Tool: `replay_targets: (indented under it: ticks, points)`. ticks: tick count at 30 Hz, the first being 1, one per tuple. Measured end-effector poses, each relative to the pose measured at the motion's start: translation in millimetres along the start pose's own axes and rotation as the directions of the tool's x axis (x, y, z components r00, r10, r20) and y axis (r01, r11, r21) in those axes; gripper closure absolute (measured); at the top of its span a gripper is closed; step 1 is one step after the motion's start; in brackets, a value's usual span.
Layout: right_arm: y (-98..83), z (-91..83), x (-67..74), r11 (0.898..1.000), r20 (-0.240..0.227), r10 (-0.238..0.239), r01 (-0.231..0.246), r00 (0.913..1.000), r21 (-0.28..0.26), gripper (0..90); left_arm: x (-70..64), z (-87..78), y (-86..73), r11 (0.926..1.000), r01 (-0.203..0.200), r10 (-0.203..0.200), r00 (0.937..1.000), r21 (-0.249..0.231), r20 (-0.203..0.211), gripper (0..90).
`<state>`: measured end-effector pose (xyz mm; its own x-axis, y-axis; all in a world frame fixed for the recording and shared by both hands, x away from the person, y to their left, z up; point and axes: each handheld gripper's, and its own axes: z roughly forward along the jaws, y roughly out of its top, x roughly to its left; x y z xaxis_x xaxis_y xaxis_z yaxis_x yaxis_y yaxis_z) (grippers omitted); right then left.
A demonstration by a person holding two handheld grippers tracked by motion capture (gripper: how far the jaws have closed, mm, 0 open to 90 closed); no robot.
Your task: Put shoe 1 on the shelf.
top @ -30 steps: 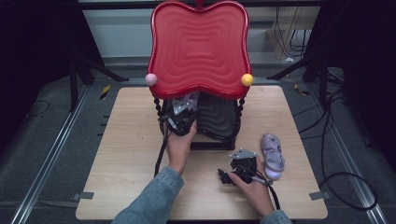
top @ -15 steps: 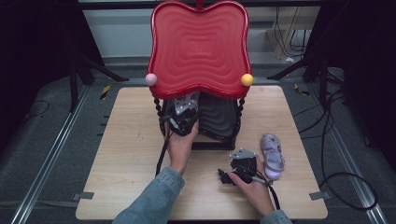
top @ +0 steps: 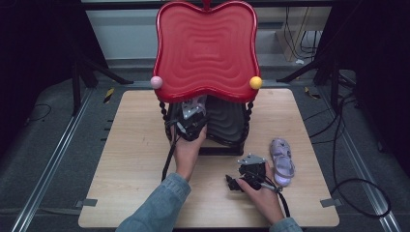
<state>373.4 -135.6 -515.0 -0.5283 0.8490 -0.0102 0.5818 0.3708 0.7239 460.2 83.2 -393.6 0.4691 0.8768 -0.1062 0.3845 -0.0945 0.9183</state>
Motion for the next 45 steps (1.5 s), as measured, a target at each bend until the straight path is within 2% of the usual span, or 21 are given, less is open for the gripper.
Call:
replay_targets:
  ticks: [7,12,16,24,33,38,41,43,45]
  points:
    - [0.0,0.0,0.0,1.0,0.0,0.0,0.0,1.0,0.0,0.5,-0.8,-0.2,0.0,1.0,-0.004,0.004,1.0,-0.001,0.003,68.5]
    - [0.0,0.0,0.0,1.0,0.0,0.0,0.0,1.0,0.0,0.5,-1.7,-2.6,0.8,1.0,-0.006,0.006,0.9999,-0.003,0.009,61.0]
    - [0.0,0.0,0.0,1.0,0.0,0.0,0.0,1.0,0.0,0.4,-1.2,-6.6,1.2,0.9997,-0.024,0.024,0.9997,0.006,-0.002,57.9]
    - [0.0,0.0,0.0,1.0,0.0,0.0,0.0,1.0,0.0,0.5,-1.5,-18.8,3.3,0.9994,-0.033,0.033,0.9991,-0.002,0.027,55.2]
    - [0.0,0.0,0.1,1.0,0.0,0.001,-0.001,1.0,0.0,0.5,-1.1,-37.9,5.4,0.998,-0.064,0.064,0.9967,0.0,0.051,50.0]
    - [0.0,0.0,0.1,1.0,-0.001,0.002,-0.002,1.0,0.0,0.4,1.8,-53.7,7.2,0.9952,-0.098,0.097,0.9933,0.001,0.062,47.6]
    - [0.0,0.0,0.1,1.0,0.0,0.002,-0.002,1.0,0.0,0.4,3.3,-63.3,8.3,0.9952,-0.098,0.097,0.9914,0.006,0.089,46.0]
    - [0.0,0.0,0.1,1.0,0.001,0.002,-0.002,1.0,0.0,0.4,3.8,-71.0,7.7,0.9922,-0.124,0.122,0.9883,0.017,0.092,44.9]
    - [0.0,0.0,0.1,1.0,0.001,0.002,-0.002,1.0,0.0,0.4,4.1,-77.4,5.5,0.9918,-0.127,0.125,0.9864,0.014,0.107,43.4]
